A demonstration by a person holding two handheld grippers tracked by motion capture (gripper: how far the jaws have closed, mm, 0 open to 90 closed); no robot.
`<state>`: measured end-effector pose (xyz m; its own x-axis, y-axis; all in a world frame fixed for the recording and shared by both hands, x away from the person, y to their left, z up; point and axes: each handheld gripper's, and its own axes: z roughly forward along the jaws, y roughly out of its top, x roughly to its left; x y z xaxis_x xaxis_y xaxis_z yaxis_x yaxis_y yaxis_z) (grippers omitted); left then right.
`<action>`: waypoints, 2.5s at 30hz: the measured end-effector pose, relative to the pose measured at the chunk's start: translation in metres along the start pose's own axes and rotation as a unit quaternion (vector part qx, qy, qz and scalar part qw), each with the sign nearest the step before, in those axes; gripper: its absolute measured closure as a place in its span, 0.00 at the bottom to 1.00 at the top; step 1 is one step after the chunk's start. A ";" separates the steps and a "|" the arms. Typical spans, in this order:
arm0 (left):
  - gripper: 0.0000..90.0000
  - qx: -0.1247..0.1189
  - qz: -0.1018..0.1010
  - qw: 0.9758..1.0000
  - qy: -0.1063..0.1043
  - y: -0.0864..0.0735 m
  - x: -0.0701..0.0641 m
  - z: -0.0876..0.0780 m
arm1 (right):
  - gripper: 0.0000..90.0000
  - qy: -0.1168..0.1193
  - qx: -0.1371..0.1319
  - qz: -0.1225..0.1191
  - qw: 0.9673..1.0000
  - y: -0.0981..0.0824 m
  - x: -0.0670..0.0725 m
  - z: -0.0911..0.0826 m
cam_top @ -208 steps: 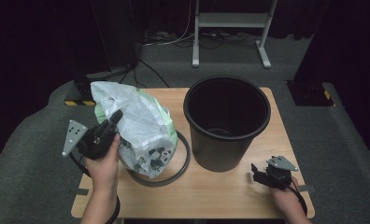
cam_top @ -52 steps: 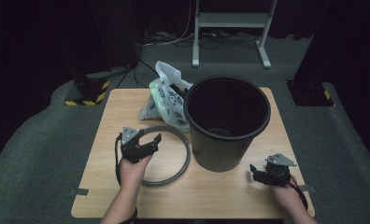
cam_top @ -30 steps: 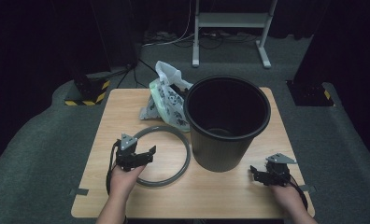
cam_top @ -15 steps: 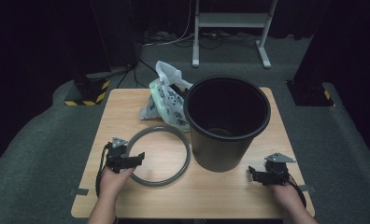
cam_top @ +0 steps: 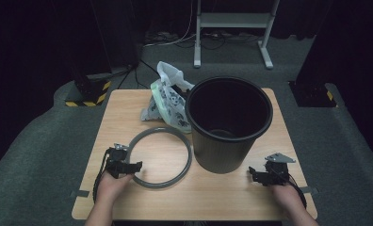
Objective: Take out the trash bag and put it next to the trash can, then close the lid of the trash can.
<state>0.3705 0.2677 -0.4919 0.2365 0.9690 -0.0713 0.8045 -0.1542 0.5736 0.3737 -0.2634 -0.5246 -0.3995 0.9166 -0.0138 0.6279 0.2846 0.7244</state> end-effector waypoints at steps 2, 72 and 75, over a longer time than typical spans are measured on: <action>0.22 0.004 -0.003 1.000 -0.001 0.001 0.001 0.001 | 0.14 0.001 0.000 0.002 1.000 0.000 0.001 0.000; 0.60 0.288 -0.056 0.954 0.057 0.080 0.019 0.044 | 0.12 0.031 0.001 -0.030 0.999 0.004 0.004 0.004; 0.61 0.285 -0.056 0.955 0.058 0.079 0.019 0.043 | 0.12 0.031 0.001 -0.031 0.999 0.004 0.004 0.004</action>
<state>0.4622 0.2655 -0.4827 0.0955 0.9954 0.0031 0.9951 -0.0956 0.0270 0.3771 -0.2578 -0.5249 -0.4784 0.8780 -0.0147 0.6018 0.3401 0.7226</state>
